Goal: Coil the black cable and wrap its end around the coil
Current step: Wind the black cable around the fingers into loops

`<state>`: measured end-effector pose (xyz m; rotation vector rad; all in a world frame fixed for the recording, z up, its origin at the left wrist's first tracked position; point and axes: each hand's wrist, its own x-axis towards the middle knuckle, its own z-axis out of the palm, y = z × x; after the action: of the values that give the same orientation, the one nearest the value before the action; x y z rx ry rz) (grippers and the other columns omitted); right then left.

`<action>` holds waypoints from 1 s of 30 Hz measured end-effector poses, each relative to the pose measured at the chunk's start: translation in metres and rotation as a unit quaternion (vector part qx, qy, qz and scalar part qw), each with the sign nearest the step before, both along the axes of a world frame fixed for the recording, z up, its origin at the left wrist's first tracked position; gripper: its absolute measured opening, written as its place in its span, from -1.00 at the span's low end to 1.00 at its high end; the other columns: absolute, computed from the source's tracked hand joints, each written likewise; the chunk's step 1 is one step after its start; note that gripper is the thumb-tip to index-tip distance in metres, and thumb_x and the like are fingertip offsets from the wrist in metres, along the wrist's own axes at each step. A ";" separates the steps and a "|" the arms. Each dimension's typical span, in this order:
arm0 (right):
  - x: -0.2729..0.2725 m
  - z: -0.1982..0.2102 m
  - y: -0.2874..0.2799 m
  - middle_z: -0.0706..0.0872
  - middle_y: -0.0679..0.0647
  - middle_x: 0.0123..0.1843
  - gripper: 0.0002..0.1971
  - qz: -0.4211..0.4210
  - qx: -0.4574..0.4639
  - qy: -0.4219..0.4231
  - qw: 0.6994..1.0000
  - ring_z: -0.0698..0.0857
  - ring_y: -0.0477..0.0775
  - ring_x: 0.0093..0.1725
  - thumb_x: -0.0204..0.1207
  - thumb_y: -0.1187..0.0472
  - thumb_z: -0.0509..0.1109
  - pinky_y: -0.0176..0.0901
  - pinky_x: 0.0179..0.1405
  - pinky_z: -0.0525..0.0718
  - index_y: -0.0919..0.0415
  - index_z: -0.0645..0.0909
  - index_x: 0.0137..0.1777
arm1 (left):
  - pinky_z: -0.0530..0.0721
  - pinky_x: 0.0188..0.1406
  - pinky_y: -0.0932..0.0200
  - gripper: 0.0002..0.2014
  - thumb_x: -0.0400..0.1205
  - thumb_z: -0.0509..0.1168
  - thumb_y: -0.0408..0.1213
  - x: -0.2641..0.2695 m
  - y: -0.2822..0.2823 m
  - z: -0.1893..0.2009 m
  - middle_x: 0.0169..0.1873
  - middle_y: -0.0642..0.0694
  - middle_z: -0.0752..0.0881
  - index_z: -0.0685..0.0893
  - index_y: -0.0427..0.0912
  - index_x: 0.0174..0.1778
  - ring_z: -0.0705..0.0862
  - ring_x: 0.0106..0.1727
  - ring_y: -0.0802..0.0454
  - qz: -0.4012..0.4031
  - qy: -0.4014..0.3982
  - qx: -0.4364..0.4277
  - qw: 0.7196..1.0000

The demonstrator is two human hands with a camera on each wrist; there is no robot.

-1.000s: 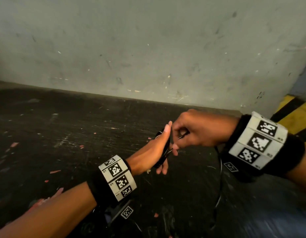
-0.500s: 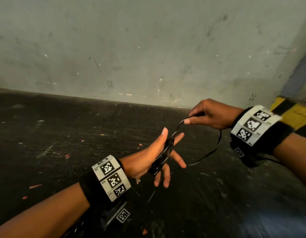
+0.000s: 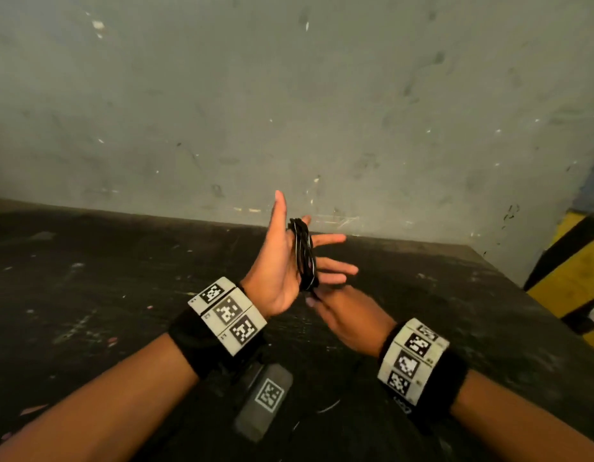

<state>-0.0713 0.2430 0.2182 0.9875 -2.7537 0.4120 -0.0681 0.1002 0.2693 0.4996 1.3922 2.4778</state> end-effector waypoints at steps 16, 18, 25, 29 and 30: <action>-0.002 0.059 0.008 0.69 -0.01 -0.44 -0.90 -0.005 -0.165 -0.267 0.949 0.54 -0.16 -0.64 0.53 0.26 0.37 -0.31 -0.62 0.60 0.29 0.64 -0.15 | 0.74 -0.42 0.09 -0.02 0.42 -0.24 0.52 -0.031 0.010 -0.050 -0.20 -0.24 0.77 0.37 -0.19 0.50 0.78 -0.34 -0.13 0.138 0.081 -0.382 0.910; -0.005 0.074 0.014 0.65 0.09 -0.48 -0.95 -0.012 -0.200 -0.273 0.941 0.57 -0.13 -0.64 0.51 0.28 0.39 -0.29 -0.59 0.63 0.26 0.65 -0.11 | 0.59 -0.58 0.21 -0.17 0.50 -0.28 0.42 -0.031 0.008 -0.055 -0.20 -0.37 0.77 0.35 -0.08 0.49 0.69 -0.44 -0.19 0.120 0.083 -0.386 0.911; -0.017 0.110 0.027 0.58 -0.05 -0.55 -0.90 0.003 -0.158 -0.192 0.969 0.45 -0.19 -0.67 0.49 0.24 0.42 -0.35 -0.67 0.48 0.19 0.64 -0.02 | 0.48 -0.66 0.20 -0.35 0.34 -0.29 0.56 -0.032 0.002 -0.062 -0.16 -0.35 0.80 0.53 0.44 0.09 0.57 -0.55 -0.19 0.065 0.111 -0.397 0.909; -0.029 0.128 0.039 0.47 -0.12 -0.55 -0.89 0.047 -0.020 0.026 0.998 0.51 -0.21 -0.53 0.40 0.12 0.50 -0.30 -0.45 0.41 0.14 0.71 -0.19 | 0.56 -0.70 0.23 -0.15 0.37 -0.24 0.48 -0.026 -0.001 -0.071 0.09 -0.06 0.73 0.09 0.21 0.59 0.66 -0.50 -0.07 -0.009 0.092 -0.381 0.920; -0.032 0.130 0.041 0.44 -0.14 -0.57 -0.85 0.057 0.001 0.046 0.997 0.52 -0.26 -0.51 0.40 0.07 0.49 -0.31 -0.48 0.37 0.16 0.72 -0.22 | 0.58 -0.70 0.24 -0.13 0.35 -0.22 0.49 -0.023 -0.001 -0.069 0.17 -0.09 0.70 0.06 0.23 0.60 0.68 -0.47 -0.09 -0.026 0.090 -0.367 0.925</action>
<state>-0.1034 0.2839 0.3479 1.1383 -2.6250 0.3702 -0.0908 0.0988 0.1999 0.5762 2.1780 1.6958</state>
